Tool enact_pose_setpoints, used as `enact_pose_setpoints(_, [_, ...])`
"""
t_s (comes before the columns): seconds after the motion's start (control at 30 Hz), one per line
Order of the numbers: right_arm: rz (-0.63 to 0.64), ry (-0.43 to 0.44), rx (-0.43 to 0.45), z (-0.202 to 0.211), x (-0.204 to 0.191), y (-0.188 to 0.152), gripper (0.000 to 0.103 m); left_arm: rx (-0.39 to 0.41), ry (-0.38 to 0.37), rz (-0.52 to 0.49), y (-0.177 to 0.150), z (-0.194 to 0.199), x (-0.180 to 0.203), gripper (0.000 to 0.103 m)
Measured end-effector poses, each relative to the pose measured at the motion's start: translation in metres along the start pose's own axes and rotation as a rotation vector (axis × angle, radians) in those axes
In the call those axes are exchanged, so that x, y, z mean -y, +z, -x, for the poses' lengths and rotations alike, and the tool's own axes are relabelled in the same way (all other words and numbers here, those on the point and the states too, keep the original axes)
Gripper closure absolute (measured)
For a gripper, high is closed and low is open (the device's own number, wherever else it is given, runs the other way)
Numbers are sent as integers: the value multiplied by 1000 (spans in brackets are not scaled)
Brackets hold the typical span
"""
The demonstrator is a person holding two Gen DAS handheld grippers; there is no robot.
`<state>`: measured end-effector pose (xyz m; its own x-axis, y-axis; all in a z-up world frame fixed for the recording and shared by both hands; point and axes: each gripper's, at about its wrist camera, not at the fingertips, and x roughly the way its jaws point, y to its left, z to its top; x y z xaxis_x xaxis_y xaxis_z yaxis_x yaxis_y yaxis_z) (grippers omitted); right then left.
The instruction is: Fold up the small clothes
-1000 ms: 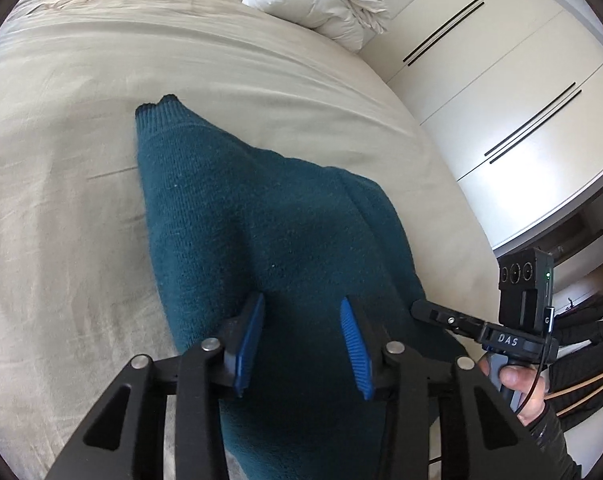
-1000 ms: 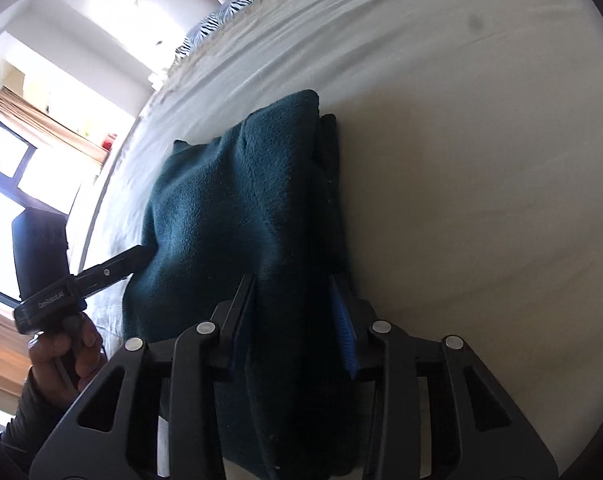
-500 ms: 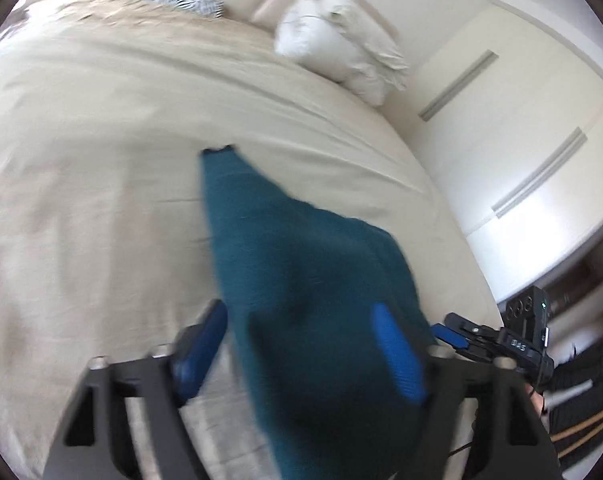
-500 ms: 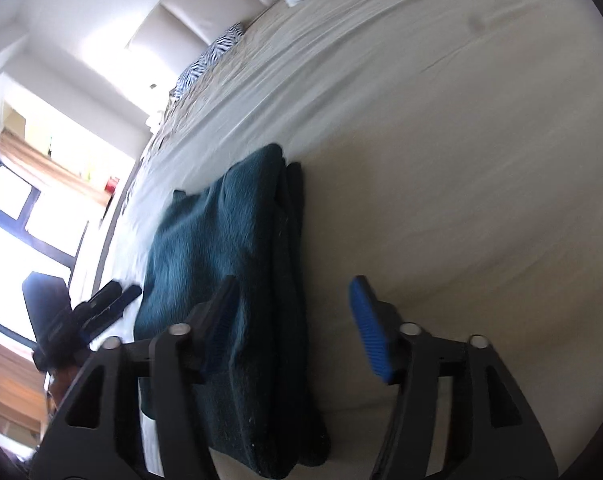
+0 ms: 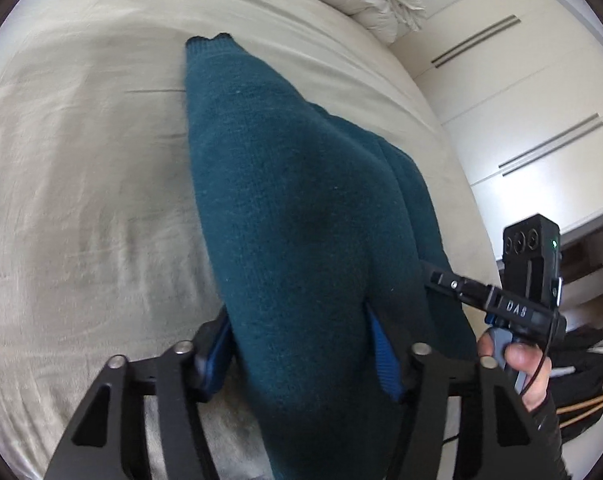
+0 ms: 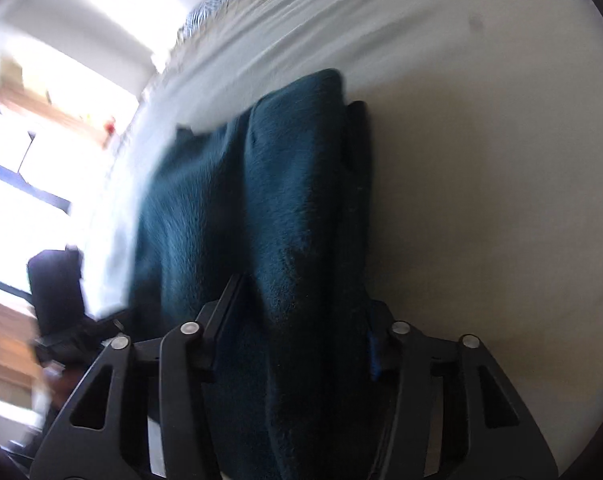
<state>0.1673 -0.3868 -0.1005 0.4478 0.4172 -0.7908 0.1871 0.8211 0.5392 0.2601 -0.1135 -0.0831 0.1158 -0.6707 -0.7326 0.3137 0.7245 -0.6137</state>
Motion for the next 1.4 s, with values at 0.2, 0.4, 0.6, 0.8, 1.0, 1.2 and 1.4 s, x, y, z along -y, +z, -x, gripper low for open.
enact_pose_setpoints(0.2, [74,-117,41,10,-28,-9,79,7,55,-35,-2,15,19,55])
enact_pose_setpoints(0.4, [176,-161,74,30,-72,-32,81,42,91,-75,-17,61,31,57])
enact_pose_setpoints(0.6, [239,-98,86,40,-134,-76,81,89,109,-65,-61,128,6,56])
enact_pose_setpoints(0.8, [311,-70,65,20,-195,-130,81,114,151,-37,-115,173,-24,56])
enact_pose_setpoints(1.0, [271,-4,17,-2,-206,-176,81,107,157,27,-159,191,-68,56])
enact_pose_setpoints(1.2, [164,-2,-20,-30,-183,-203,75,106,126,65,-181,181,-92,49])
enact_pose_setpoints(1.4, [70,-16,20,-1,-167,-211,57,155,148,73,-191,201,-88,47])
